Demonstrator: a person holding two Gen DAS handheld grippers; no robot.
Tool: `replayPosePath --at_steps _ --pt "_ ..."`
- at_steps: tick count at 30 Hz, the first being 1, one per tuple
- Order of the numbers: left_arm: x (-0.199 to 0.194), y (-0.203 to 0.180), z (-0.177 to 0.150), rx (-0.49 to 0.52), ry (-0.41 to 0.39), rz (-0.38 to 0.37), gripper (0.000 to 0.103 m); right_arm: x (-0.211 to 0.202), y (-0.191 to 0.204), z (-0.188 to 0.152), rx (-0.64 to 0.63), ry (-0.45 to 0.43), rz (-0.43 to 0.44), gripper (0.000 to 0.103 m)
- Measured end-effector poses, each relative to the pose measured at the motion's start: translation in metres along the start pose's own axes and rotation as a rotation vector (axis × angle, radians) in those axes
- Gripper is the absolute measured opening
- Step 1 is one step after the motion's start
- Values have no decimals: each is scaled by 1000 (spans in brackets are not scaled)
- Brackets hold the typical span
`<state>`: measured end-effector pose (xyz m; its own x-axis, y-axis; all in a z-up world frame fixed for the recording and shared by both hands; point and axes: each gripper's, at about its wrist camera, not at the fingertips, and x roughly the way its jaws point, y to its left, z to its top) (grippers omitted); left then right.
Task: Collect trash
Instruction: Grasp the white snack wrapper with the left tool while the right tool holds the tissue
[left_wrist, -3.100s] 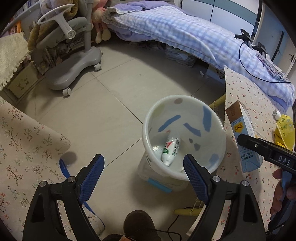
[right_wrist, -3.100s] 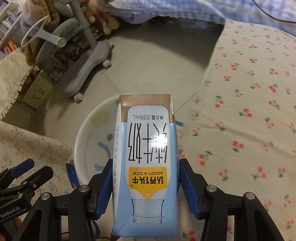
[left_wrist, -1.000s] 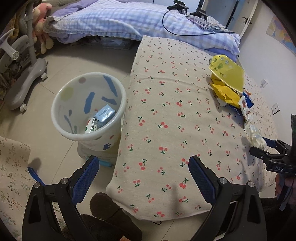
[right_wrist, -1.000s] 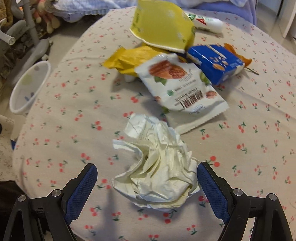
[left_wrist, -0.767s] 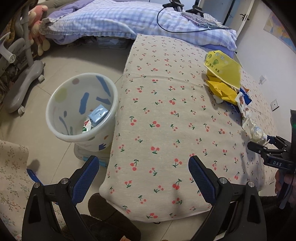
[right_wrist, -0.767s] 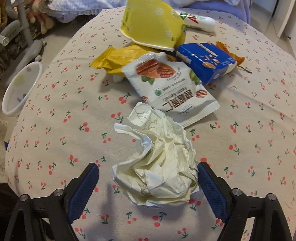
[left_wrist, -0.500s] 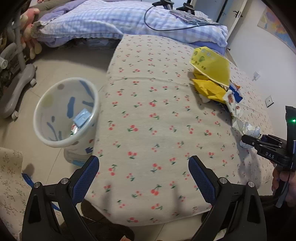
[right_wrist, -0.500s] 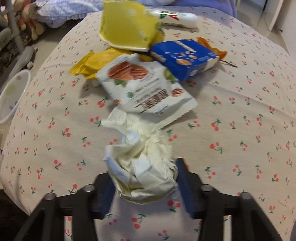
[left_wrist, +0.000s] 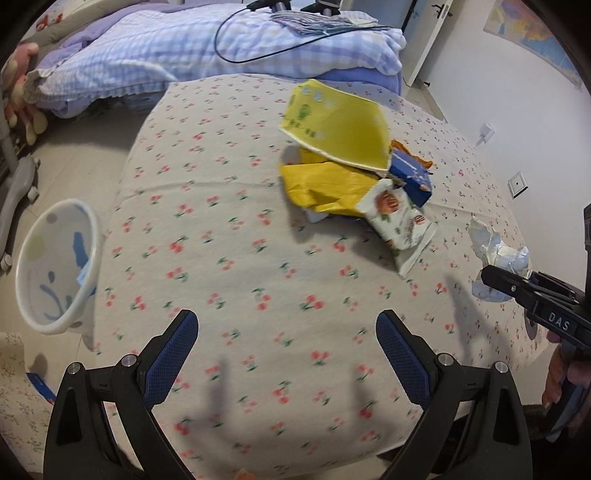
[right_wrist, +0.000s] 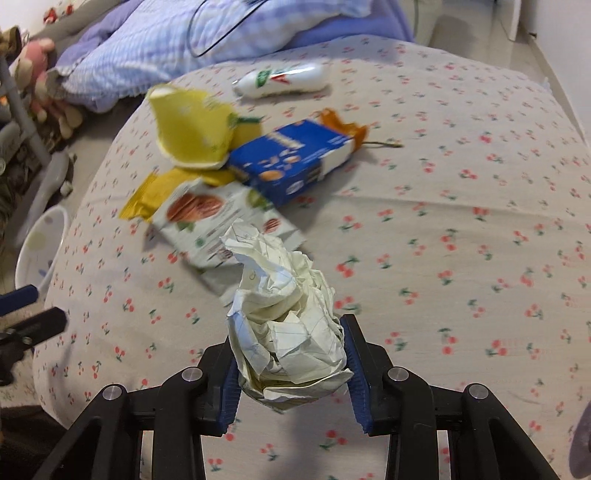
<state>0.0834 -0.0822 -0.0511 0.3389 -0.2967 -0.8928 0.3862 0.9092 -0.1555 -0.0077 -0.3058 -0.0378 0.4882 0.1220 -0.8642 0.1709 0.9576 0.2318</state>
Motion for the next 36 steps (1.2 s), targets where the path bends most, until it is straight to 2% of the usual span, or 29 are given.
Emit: replayPosePath --at_steps 10,16,22,23,24,25,30,36 --pt "37 -68 25 -41 -25 -78 97 -10 -43 1 56 -16 -19 43" --pt "59 -91 33 -57 -48 -94 81 -17 -64 -3 85 -20 -30 43" --pt "79 -88 35 -104 -35 -116 56 -19 -81 -6 107 -18 -34 43" --pt "81 -87 35 -108 -28 -128 48 -19 -83 -6 109 -17 -35 43" --pt "84 -87 35 -112 -13 -146 35 -19 -84 -6 110 -17 -35 43" --pt "85 -86 35 -113 -3 -152 31 -20 -85 -5 112 -18 -36 43" --pt "80 -85 34 -104 -2 -192 17 -25 -85 -1 114 -33 -30 43" --pt "60 -82 32 -70 -19 -223 10 -29 -77 6 108 -48 -23 43"
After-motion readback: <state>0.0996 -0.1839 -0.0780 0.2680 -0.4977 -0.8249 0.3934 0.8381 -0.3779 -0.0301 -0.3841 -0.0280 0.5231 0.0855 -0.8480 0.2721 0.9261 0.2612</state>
